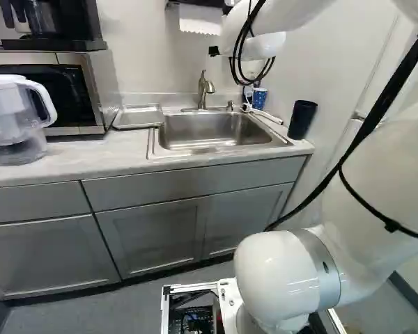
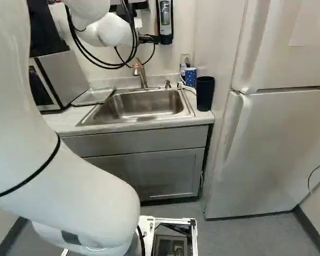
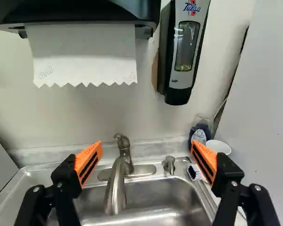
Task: Rinse the cup and place it in the tray
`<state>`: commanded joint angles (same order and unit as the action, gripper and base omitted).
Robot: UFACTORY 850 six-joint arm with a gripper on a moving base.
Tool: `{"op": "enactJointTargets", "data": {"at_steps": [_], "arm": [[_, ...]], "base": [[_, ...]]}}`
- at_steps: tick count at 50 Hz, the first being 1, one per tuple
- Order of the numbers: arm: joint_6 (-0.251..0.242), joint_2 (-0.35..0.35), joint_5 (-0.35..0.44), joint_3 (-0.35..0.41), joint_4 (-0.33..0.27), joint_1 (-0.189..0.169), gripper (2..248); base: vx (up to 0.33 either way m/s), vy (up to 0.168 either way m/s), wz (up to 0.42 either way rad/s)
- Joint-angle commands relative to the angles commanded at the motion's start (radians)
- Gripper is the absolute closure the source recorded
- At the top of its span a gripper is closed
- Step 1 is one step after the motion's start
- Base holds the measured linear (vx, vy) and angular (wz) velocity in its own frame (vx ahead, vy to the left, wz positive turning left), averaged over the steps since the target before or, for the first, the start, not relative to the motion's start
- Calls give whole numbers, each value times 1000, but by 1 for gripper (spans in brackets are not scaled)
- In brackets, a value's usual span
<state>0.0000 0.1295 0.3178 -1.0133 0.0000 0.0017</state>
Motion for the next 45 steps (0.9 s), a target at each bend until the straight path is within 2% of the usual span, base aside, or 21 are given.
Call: {"op": "enactJointTargets", "data": {"at_steps": [13,45], "arm": [[0,-23,-2,-14,0,4,3],[0,-169,-17,-103,16,25,3]], "base": [[0,0,0],[0,0,0]]}}
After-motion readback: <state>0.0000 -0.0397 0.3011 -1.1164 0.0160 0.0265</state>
